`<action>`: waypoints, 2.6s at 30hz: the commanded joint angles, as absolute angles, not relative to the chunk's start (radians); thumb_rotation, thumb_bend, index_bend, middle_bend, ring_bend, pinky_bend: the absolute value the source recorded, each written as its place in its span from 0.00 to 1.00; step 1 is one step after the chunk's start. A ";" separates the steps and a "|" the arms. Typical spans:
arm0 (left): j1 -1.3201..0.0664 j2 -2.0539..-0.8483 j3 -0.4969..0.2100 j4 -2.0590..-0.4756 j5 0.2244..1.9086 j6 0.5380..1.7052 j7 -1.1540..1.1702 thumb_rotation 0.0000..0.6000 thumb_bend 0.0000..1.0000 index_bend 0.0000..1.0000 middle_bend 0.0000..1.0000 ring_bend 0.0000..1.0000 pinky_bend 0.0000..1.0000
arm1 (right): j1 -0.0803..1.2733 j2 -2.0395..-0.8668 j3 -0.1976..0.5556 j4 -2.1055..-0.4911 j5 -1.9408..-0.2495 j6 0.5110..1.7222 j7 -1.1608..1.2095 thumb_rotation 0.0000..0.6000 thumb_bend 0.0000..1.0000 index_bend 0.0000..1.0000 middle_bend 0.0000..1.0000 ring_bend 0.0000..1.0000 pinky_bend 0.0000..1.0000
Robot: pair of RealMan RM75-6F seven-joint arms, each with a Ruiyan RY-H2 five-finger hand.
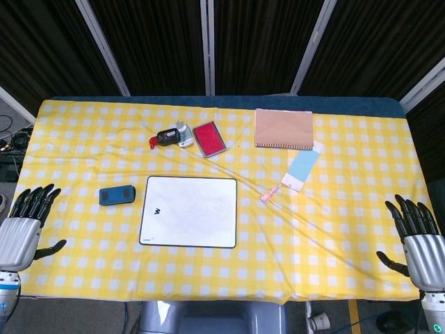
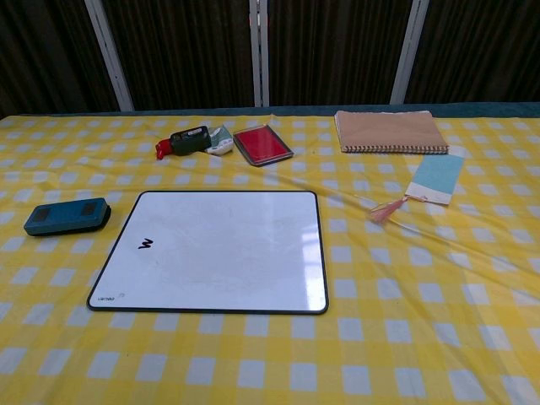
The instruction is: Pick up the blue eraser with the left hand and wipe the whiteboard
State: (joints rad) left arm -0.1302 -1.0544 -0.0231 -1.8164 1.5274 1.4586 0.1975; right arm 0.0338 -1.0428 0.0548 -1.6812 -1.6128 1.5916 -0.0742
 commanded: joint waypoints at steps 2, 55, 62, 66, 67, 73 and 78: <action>-0.134 -1.054 -0.024 -1.813 1.525 1.452 0.192 1.00 0.00 0.00 0.00 0.00 0.00 | 0.033 -1.042 0.055 -1.681 -1.610 1.592 -0.073 1.00 0.00 0.00 0.00 0.00 0.00; -0.648 -1.513 -0.114 -1.067 1.226 0.768 0.109 1.00 0.19 0.39 0.34 0.33 0.46 | 0.065 -1.086 0.083 -1.626 -1.476 1.499 -0.137 1.00 0.00 0.00 0.00 0.00 0.00; -0.648 -1.491 -0.108 -1.112 1.278 0.813 0.072 1.00 0.26 0.50 0.43 0.39 0.52 | 0.068 -1.085 0.084 -1.629 -1.469 1.491 -0.142 1.00 0.00 0.00 0.00 0.00 0.00; -0.650 -1.463 -0.109 -1.177 1.292 0.827 0.066 1.00 0.26 0.51 0.43 0.39 0.52 | 0.068 -1.083 0.084 -1.631 -1.467 1.490 -0.142 1.00 0.00 0.00 0.00 0.00 0.00; -0.651 -1.456 -0.110 -1.197 1.296 0.833 0.068 1.00 0.26 0.50 0.43 0.39 0.52 | 0.068 -1.083 0.084 -1.631 -1.467 1.490 -0.142 1.00 0.00 0.00 0.00 0.00 0.00; -0.663 -1.440 -0.118 -1.281 1.315 0.858 0.076 1.00 0.26 0.50 0.43 0.39 0.52 | 0.070 -1.085 0.083 -1.630 -1.465 1.485 -0.145 1.00 0.00 0.00 0.00 0.00 0.00; -0.713 -1.491 -0.126 -1.314 1.319 0.827 0.133 1.00 0.26 0.50 0.43 0.39 0.52 | 0.073 -1.089 0.085 -1.623 -1.455 1.477 -0.148 1.00 0.00 0.00 0.00 0.00 0.00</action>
State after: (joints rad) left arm -0.6835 -1.4557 -0.1206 -1.3100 1.3182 0.8486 0.1020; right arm 0.0721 -1.0880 0.0843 -1.6250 -1.4567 1.4786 -0.1478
